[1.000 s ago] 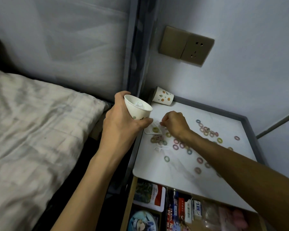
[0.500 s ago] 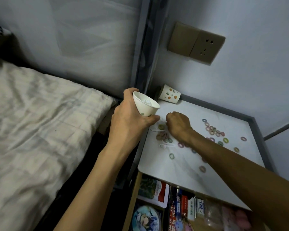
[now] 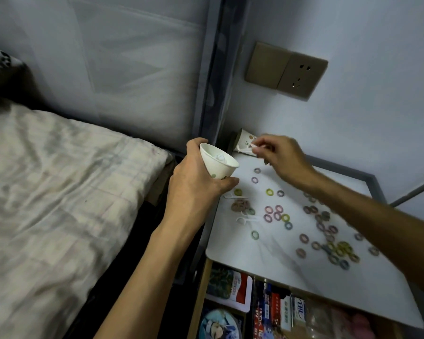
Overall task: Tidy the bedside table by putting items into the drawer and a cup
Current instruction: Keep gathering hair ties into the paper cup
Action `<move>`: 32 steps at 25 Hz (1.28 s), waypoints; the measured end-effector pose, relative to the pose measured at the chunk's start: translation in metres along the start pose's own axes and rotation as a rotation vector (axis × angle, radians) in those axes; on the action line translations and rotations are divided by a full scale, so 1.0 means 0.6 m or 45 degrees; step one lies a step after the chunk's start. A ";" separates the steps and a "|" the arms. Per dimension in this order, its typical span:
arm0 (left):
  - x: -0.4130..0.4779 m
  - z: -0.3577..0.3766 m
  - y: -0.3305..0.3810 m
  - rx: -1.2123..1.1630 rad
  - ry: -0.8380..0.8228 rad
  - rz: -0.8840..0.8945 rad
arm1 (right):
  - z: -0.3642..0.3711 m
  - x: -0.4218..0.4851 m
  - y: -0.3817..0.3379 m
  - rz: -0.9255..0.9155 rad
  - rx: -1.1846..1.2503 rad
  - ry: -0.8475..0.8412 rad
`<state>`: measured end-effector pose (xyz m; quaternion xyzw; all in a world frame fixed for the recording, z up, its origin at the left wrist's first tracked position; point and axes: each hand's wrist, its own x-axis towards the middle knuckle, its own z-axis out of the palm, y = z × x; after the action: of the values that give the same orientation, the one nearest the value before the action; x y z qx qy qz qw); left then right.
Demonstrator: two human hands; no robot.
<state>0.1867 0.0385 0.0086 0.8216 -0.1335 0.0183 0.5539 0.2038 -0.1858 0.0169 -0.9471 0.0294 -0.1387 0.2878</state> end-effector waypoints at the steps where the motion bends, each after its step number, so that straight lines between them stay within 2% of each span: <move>1: -0.001 0.001 0.001 0.007 -0.006 0.000 | -0.029 0.003 -0.029 -0.069 0.041 -0.058; 5: -0.004 0.011 0.007 0.021 -0.041 0.002 | -0.086 -0.003 -0.119 -0.290 0.038 -0.460; 8: -0.009 0.017 0.015 -0.009 -0.082 -0.004 | -0.080 -0.016 -0.147 -0.366 0.003 -0.597; 11: -0.011 0.021 0.020 -0.043 -0.080 0.003 | -0.089 -0.015 -0.133 -0.347 0.130 -0.427; 14: -0.011 0.019 0.019 -0.058 -0.054 0.013 | -0.082 -0.007 -0.077 -0.154 0.157 -0.261; 16: -0.009 0.015 0.018 -0.080 -0.025 0.021 | -0.046 -0.012 -0.030 -0.043 -0.041 -0.364; 20: -0.005 0.009 0.015 -0.106 0.049 0.010 | 0.058 -0.041 0.033 -0.017 -0.313 -0.560; 24: -0.001 0.006 0.010 -0.083 0.065 0.010 | 0.112 -0.050 0.051 0.053 -0.392 -0.496; 29: 0.000 0.004 0.007 -0.074 0.063 0.002 | 0.122 -0.047 0.063 0.004 -0.453 -0.508; 32: -0.002 0.003 0.009 -0.053 0.050 0.011 | 0.106 -0.045 0.071 -0.031 -0.410 -0.314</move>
<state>0.1843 0.0354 0.0128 0.8088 -0.1264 0.0340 0.5733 0.1966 -0.1835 -0.0641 -0.9910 0.0042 -0.0189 0.1324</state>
